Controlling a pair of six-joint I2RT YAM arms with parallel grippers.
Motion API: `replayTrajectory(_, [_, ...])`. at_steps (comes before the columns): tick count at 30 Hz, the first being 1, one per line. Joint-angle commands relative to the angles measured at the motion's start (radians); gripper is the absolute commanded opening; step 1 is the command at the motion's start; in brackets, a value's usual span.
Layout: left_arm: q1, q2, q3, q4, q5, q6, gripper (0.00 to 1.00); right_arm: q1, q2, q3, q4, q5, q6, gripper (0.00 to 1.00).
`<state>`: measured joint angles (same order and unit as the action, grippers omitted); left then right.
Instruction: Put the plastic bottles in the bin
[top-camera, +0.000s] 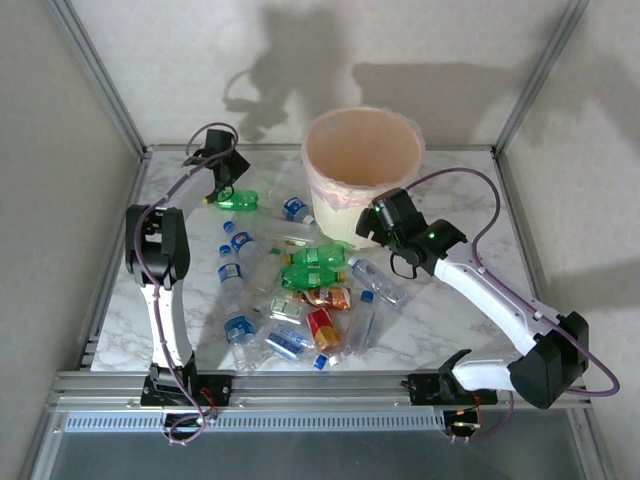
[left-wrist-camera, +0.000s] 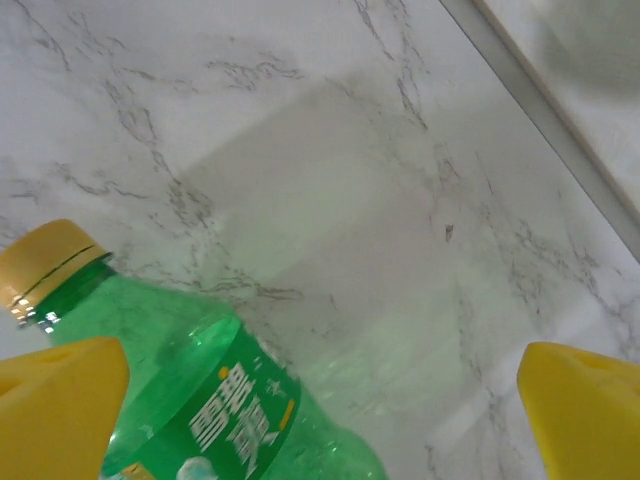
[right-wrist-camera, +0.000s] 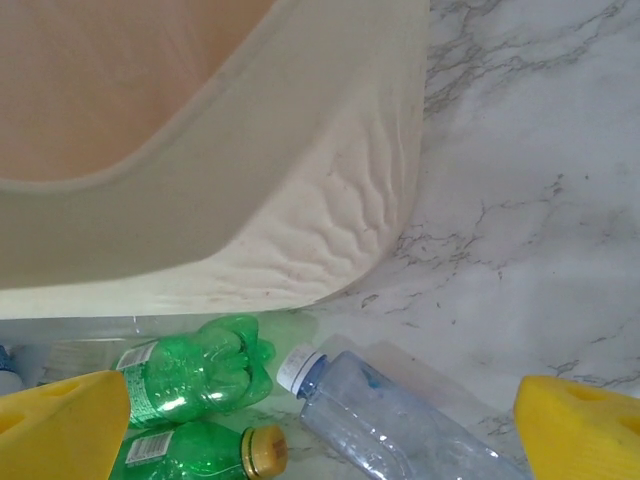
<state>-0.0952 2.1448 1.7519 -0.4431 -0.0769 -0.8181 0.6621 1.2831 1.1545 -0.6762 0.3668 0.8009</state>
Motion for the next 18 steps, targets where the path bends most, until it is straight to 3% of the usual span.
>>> replayTrajectory(1, [-0.019,0.064,0.1,-0.108,-0.052,-0.103,1.0,0.011,-0.032,-0.021,0.015,0.019,0.014,0.99])
replayTrajectory(11, [-0.053,0.161,0.187,-0.249,-0.138,-0.065,1.0,0.011,-0.047,-0.035,0.023,0.035,0.026,0.99])
replayTrajectory(18, [-0.057,0.111,0.17,-0.268,-0.205,0.025,0.99,0.011,-0.062,-0.044,0.016,0.049,0.032,0.99])
